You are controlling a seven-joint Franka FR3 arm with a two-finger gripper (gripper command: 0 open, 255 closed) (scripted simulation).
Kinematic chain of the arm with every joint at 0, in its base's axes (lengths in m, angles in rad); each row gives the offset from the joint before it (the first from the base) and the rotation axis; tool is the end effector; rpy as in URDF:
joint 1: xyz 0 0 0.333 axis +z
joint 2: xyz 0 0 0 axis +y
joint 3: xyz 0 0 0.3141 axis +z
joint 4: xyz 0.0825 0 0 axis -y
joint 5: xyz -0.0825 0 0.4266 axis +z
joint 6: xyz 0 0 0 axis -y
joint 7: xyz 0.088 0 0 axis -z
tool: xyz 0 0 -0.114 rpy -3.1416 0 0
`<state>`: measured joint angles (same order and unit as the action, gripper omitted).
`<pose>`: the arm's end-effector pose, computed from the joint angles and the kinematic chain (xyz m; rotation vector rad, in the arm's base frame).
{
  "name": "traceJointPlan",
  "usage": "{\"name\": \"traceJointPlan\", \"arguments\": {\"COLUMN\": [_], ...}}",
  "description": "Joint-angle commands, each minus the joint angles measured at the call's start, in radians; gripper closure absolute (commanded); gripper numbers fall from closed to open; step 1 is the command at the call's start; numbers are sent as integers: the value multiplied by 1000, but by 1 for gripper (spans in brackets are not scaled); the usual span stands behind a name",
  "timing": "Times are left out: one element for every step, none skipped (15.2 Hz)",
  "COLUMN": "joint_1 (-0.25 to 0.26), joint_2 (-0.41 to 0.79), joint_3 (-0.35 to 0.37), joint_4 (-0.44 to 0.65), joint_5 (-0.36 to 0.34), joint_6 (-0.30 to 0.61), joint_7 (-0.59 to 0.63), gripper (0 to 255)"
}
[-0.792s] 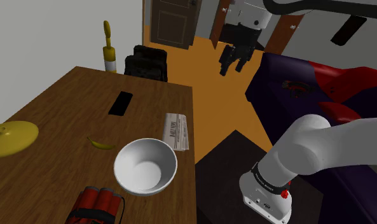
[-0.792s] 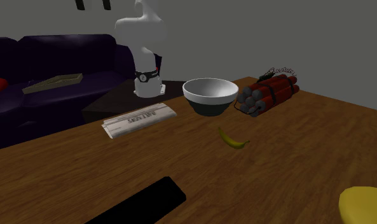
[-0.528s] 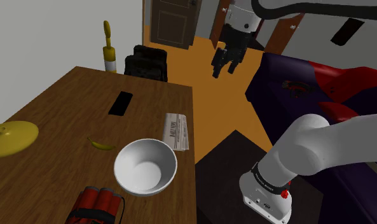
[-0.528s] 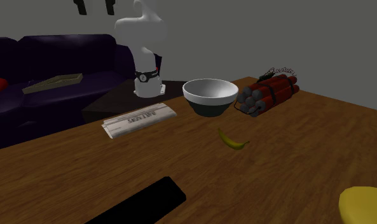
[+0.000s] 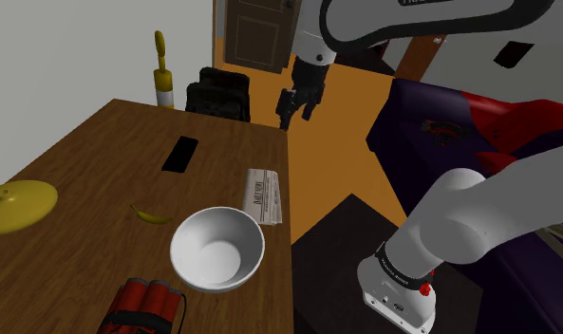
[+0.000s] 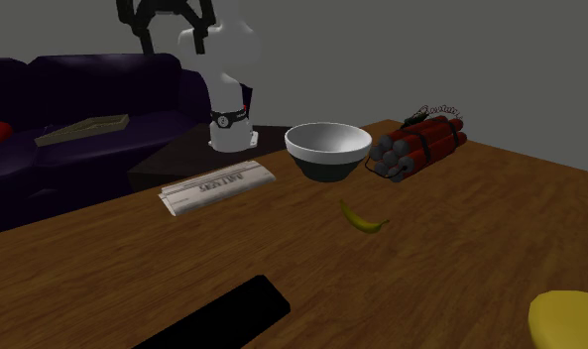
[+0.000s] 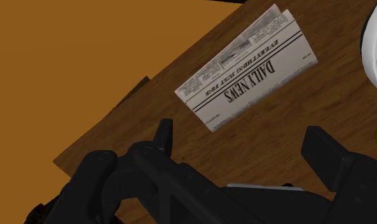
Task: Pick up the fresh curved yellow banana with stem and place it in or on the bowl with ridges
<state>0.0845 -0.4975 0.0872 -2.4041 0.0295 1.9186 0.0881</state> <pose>0.4351 0.0789 0.4719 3.1276 0.0991 0.0192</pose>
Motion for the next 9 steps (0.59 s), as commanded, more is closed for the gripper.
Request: {"name": "traceJointPlan", "arguments": {"joint_1": [19, 28, 36, 44, 51, 59, 66, 73, 81], "joint_2": [69, 100, 132, 163, 195, 227, 259, 291, 323], "joint_3": [23, 34, 44, 55, 65, 76, 86, 96, 107], "joint_4": [21, 32, 43, 56, 69, 83, 98, 114, 130], "joint_5": [6, 8, 8, 8, 7, 6, 3, 0, -4], "joint_6": [47, 66, 85, 103, 120, 137, 152, 167, 182], "joint_7": [1, 0, -1, -1, -1, -1, 0, 1, 2], "gripper": [0, 0, 0, 0, 0, 0, 0, 0, 0]}}
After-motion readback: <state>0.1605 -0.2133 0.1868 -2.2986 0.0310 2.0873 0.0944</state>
